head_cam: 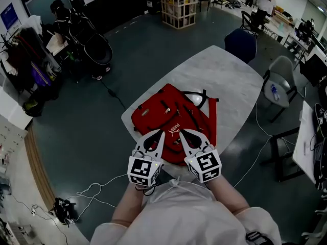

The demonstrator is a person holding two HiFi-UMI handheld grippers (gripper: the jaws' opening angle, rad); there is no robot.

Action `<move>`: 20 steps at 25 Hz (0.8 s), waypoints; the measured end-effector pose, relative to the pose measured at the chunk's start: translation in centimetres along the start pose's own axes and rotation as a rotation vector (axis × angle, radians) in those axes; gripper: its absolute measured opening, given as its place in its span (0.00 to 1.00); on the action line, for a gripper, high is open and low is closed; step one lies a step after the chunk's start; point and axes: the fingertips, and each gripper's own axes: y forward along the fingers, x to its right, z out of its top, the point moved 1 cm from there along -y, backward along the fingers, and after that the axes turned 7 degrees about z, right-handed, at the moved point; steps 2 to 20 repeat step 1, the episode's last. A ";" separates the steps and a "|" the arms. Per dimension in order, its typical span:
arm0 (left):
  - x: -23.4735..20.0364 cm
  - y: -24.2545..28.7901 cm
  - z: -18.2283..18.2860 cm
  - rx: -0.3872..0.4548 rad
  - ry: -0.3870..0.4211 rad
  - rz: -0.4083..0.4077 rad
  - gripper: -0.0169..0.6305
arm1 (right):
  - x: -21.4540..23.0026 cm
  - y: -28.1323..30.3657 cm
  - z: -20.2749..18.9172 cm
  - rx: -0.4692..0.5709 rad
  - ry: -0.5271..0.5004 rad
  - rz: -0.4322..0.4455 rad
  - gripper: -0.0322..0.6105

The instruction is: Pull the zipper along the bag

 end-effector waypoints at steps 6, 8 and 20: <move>0.0 0.0 0.0 -0.001 0.002 0.003 0.06 | 0.0 0.0 0.0 -0.001 0.000 0.000 0.09; 0.0 0.0 0.0 -0.001 0.002 0.003 0.06 | 0.0 0.0 0.0 -0.001 0.000 0.000 0.09; 0.0 0.0 0.0 -0.001 0.002 0.003 0.06 | 0.0 0.0 0.0 -0.001 0.000 0.000 0.09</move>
